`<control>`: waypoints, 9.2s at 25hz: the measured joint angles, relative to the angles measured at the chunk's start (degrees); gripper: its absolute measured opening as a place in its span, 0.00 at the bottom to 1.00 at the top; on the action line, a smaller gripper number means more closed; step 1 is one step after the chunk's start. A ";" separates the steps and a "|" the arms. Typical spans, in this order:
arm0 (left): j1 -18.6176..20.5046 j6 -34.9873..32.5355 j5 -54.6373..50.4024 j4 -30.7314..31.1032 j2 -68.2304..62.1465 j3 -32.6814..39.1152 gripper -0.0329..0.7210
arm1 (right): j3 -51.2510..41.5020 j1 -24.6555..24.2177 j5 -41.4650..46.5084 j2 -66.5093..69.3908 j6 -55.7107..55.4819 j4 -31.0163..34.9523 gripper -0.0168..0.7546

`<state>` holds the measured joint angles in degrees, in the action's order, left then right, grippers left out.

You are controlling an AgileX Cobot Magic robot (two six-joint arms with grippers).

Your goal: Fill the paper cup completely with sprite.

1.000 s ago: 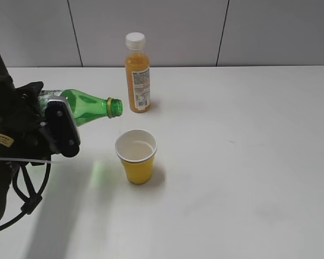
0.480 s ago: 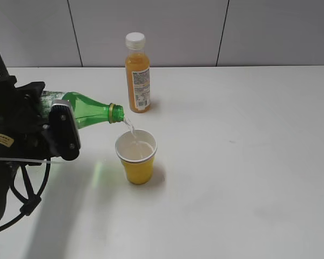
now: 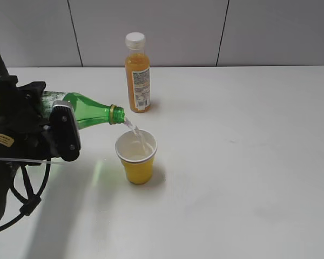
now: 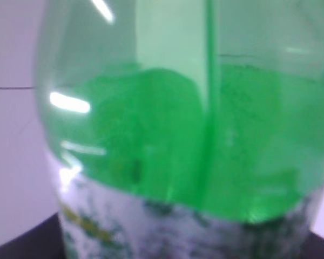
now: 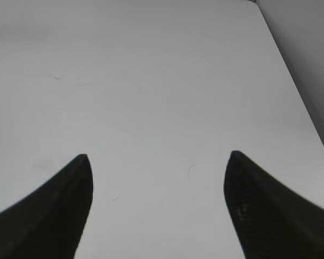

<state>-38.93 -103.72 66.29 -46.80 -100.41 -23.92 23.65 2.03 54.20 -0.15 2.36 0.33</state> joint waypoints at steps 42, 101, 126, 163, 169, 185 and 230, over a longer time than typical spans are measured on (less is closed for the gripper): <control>0.00 -1.33 0.43 -0.04 0.00 0.00 0.66 | 0.00 0.00 0.00 0.00 -0.06 0.00 0.78; 0.00 49.44 0.78 4.07 0.00 0.00 0.66 | 0.00 0.00 0.00 0.00 -0.06 0.00 0.78; 4.74 94.73 0.84 11.64 0.00 -0.06 0.66 | 0.00 0.00 0.00 0.00 -0.06 0.00 0.78; 21.23 95.87 -1.71 33.48 -25.76 -29.26 0.65 | 0.00 0.00 0.00 0.00 -0.06 0.00 0.78; 21.23 95.91 -2.20 33.48 -25.76 -29.26 0.65 | 0.00 0.00 0.00 0.00 -0.06 0.00 0.78; 21.23 95.89 -1.20 33.46 -25.46 -29.65 0.86 | 0.00 0.00 -0.06 0.00 -0.06 0.00 0.78; 26.93 85.05 -59.80 31.96 20.58 -12.15 0.83 | 0.00 0.00 -0.06 0.00 -0.10 0.00 0.78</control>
<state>-11.99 -18.67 6.49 -14.84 -79.83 -36.07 23.65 2.03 54.14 -0.15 2.26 0.33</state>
